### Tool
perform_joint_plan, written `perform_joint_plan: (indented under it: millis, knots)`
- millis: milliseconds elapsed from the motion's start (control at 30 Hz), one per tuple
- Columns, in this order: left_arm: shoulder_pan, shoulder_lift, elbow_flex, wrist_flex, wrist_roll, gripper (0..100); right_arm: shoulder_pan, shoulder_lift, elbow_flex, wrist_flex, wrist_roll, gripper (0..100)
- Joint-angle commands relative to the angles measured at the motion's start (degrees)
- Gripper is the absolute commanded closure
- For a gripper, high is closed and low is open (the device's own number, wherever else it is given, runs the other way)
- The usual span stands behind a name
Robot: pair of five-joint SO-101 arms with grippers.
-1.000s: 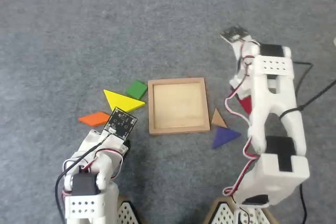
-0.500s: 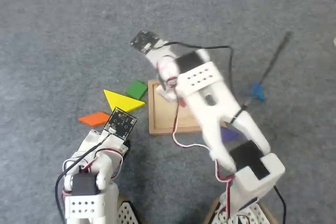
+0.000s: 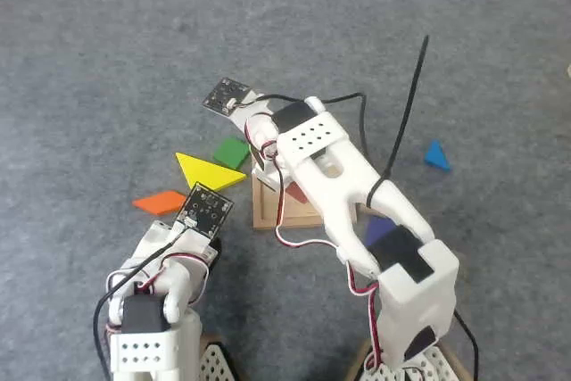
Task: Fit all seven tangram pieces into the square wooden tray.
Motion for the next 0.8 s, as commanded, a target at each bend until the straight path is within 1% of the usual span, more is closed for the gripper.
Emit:
perform_joint_plan:
  millis: [0,267,433,500,767]
  knots:
    - [0.00,-0.35,-0.31,0.26,0.35,79,2.95,0.40,-3.43,-3.12,2.02,93.5]
    - [0.00,-0.35,-0.31,0.26,0.35,79,9.36,3.03,-3.52,-11.03,2.64,88.3]
    - [0.00,-0.35,-0.31,0.26,0.35,79,12.00,1.63,-3.52,-11.12,2.64,83.3]
    - [0.00,-0.35,-0.31,0.26,0.35,79,12.35,0.22,-3.25,-8.75,2.64,82.8]
    - [0.00,-0.35,-0.31,0.26,0.35,79,12.26,-4.26,-3.16,8.75,2.29,82.9]
